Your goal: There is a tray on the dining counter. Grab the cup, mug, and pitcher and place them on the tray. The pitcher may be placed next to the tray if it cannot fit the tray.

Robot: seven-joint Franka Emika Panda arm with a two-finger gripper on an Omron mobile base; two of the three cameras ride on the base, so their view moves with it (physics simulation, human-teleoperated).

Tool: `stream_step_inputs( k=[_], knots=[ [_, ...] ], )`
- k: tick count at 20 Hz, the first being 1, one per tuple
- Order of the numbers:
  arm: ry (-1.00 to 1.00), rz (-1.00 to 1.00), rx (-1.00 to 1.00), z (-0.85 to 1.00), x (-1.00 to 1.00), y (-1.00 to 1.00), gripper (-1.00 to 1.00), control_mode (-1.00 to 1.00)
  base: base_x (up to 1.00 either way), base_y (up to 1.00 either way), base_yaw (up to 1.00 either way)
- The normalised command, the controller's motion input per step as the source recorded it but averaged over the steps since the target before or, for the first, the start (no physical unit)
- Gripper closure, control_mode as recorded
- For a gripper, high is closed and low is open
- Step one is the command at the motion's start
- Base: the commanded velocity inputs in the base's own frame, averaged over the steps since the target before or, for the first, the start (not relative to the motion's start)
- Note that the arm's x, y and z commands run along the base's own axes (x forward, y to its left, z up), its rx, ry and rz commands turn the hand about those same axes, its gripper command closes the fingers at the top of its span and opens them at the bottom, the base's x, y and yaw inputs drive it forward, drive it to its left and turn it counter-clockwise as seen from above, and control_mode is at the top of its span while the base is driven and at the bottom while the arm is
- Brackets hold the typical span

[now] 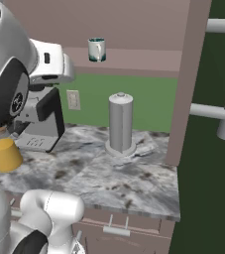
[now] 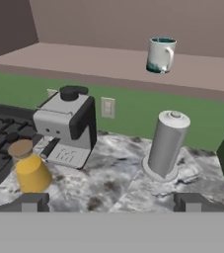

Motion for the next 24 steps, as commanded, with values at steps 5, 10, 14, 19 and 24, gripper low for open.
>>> stream_step_inputs(
  k=[5,10,14,19,24],
  knots=[
    [-0.02,0.06,0.00,0.00,0.64,-0.15,-1.00,-1.00,0.00,0.00,0.00],
    [-0.01,0.02,0.01,-0.01,0.61,-0.06,-1.00,-1.00,0.00,0.00,0.00],
    [0.00,0.00,0.01,-0.08,0.54,0.00,-1.00,-1.00,0.00,0.00,0.00],
    [-0.01,0.00,0.00,-0.08,0.53,0.00,-1.00,-1.00,0.00,0.00,0.00],
    [-0.05,0.00,0.00,-0.02,0.49,0.00,-1.00,-1.00,0.00,0.00,0.00]
  ],
)
